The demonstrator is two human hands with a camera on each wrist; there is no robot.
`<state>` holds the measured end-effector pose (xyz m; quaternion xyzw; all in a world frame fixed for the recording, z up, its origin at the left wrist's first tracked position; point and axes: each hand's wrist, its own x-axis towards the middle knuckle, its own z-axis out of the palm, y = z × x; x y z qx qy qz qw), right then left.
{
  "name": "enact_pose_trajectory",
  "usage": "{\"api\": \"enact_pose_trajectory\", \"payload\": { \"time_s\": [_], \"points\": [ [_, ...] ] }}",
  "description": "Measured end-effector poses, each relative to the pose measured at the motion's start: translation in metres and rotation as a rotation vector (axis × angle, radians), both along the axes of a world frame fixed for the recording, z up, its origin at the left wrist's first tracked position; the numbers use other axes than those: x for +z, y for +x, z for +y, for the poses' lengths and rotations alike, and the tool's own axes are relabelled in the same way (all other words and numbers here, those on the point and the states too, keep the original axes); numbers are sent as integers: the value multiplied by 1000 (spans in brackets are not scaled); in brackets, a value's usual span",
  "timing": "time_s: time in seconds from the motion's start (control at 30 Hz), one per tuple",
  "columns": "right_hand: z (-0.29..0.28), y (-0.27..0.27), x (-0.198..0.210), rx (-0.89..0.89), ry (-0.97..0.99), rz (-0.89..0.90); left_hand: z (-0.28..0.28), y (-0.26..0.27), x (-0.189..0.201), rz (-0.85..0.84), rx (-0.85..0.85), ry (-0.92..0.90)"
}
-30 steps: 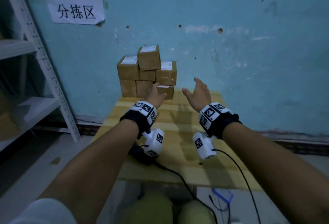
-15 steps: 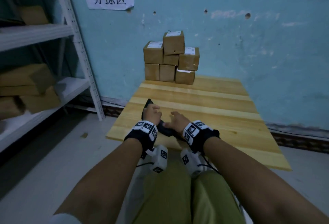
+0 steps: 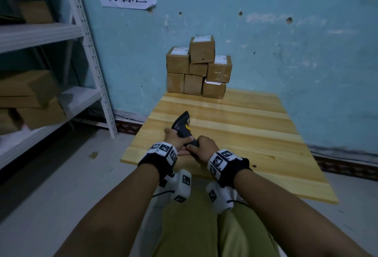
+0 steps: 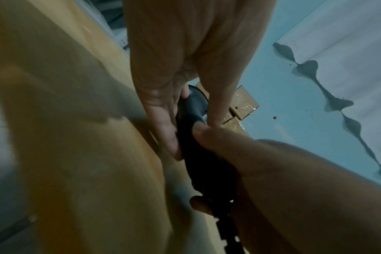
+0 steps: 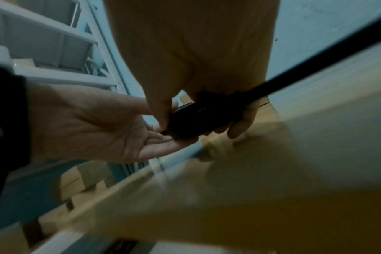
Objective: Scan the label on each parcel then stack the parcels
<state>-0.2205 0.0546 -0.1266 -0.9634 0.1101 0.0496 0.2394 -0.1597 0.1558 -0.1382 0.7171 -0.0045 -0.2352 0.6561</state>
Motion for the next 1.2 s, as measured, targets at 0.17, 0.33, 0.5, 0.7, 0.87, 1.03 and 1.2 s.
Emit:
{"api": "enact_pose_trajectory", "payload": {
  "time_s": [0.17,0.33,0.5,0.7,0.87,1.03,1.2],
  "points": [
    [-36,-17,35,-100,162,-59,-47,1,23,-155,-72,76],
    [-100,-30,44,-111,1,-7,-131,-8,34,-290,-260,76],
    [-162,-35,29,-207,-58,56,-201,-12,21,-348,-409,73],
    [-206,-12,-3,-401,1,88,-254,3,-4,-339,-493,123],
    [-222,7,-12,-484,-130,193,-282,23,-16,-329,-528,184],
    [-228,18,-32,-614,-286,-19,-295,35,-28,-367,-580,192],
    [-234,27,-42,-654,-161,80,-302,45,-43,-376,-587,179]
  ]
}}
